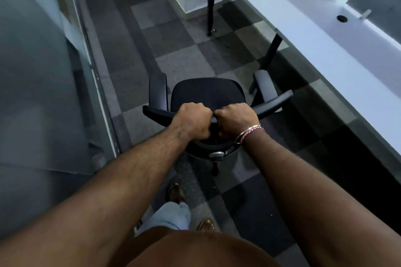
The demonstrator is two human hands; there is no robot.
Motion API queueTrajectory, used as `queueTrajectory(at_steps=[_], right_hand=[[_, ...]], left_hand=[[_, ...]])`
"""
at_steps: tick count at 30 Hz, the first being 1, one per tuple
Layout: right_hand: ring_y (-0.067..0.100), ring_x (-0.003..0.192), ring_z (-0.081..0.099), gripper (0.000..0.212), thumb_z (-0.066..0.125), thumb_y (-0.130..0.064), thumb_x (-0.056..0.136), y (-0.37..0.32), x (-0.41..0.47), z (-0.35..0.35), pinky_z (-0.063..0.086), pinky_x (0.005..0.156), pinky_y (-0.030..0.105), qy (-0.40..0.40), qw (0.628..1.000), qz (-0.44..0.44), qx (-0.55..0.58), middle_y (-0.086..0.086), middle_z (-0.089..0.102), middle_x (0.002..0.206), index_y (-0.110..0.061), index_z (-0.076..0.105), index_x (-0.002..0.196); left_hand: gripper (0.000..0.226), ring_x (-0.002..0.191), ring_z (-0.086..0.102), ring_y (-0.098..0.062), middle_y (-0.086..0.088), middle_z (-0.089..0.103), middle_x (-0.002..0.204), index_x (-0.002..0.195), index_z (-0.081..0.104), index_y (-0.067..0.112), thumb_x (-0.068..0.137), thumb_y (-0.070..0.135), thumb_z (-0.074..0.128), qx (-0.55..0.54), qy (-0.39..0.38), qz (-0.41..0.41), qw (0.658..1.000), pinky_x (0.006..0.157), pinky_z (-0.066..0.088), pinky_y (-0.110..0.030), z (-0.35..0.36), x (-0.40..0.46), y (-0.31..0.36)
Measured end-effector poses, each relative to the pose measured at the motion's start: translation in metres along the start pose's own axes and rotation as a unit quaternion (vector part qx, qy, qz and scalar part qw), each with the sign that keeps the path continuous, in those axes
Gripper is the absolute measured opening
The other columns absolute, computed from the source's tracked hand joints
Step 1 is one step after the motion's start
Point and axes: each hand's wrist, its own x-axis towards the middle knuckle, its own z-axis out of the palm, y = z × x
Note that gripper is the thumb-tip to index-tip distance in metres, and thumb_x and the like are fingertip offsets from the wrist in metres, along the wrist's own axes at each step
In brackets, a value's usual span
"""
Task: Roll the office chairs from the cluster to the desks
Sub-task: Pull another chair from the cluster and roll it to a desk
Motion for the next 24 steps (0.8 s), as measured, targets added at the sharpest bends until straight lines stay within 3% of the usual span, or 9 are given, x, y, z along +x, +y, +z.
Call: queueTrajectory(at_steps=[8, 17, 24], right_hand=[[0.023, 0.075, 0.068, 0.020, 0.055, -0.045, 0.080, 0.050, 0.068, -0.002, 0.035, 0.055, 0.030, 0.013, 1.000, -0.012, -0.007, -0.004, 0.068, 0.084, -0.027, 0.062, 0.084], [0.022, 0.080, 0.068, 0.021, 0.055, -0.046, 0.082, 0.099, 0.170, -0.009, 0.035, 0.056, 0.030, -0.007, 0.999, -0.034, -0.012, -0.005, 0.069, 0.088, -0.026, 0.060, 0.088], [0.022, 0.080, 0.068, 0.022, 0.057, -0.045, 0.081, 0.152, 0.250, -0.004, 0.034, 0.056, 0.030, 0.006, 0.997, -0.075, -0.021, -0.005, 0.069, 0.089, -0.026, 0.060, 0.090]], left_hand=[[0.028, 0.059, 0.054, -0.017, 0.006, 0.054, 0.064, 0.074, 0.056, 0.027, 0.092, 0.048, 0.056, -0.005, 0.020, -0.001, 1.000, 0.058, 0.045, -0.032, -0.016, 0.071, -0.034], [0.018, 0.064, 0.058, -0.018, 0.006, 0.056, 0.068, 0.084, 0.063, 0.026, 0.086, 0.044, 0.062, -0.015, -0.005, -0.018, 1.000, 0.060, 0.047, -0.033, -0.036, 0.158, -0.096], [0.019, 0.060, 0.056, -0.016, 0.006, 0.056, 0.066, 0.078, 0.059, 0.027, 0.085, 0.043, 0.062, -0.013, -0.004, -0.057, 0.998, 0.060, 0.051, -0.034, -0.049, 0.231, -0.131]])
